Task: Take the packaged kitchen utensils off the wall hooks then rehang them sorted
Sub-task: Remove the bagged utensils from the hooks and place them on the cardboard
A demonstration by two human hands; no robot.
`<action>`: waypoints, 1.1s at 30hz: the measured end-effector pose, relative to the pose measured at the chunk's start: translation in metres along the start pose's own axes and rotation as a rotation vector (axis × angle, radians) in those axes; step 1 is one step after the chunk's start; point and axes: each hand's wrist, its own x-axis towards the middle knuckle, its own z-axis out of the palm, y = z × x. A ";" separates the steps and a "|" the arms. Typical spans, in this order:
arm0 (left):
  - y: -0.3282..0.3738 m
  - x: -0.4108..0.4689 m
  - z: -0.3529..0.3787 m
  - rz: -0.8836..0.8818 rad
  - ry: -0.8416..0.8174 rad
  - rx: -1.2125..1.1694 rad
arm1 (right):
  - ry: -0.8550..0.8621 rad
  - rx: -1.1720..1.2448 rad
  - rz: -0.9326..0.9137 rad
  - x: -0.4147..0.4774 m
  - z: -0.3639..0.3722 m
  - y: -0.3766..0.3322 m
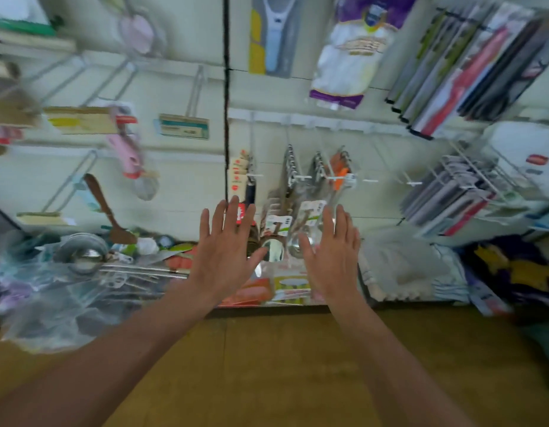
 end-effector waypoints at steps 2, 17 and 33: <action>0.024 0.012 0.007 0.038 0.013 0.003 | -0.001 0.005 0.021 0.004 -0.002 0.024; 0.159 0.104 0.053 0.065 -0.027 -0.083 | -0.013 -0.016 0.051 0.069 -0.005 0.154; 0.173 0.163 0.107 0.049 -0.008 -0.097 | 0.029 0.059 -0.051 0.134 0.054 0.170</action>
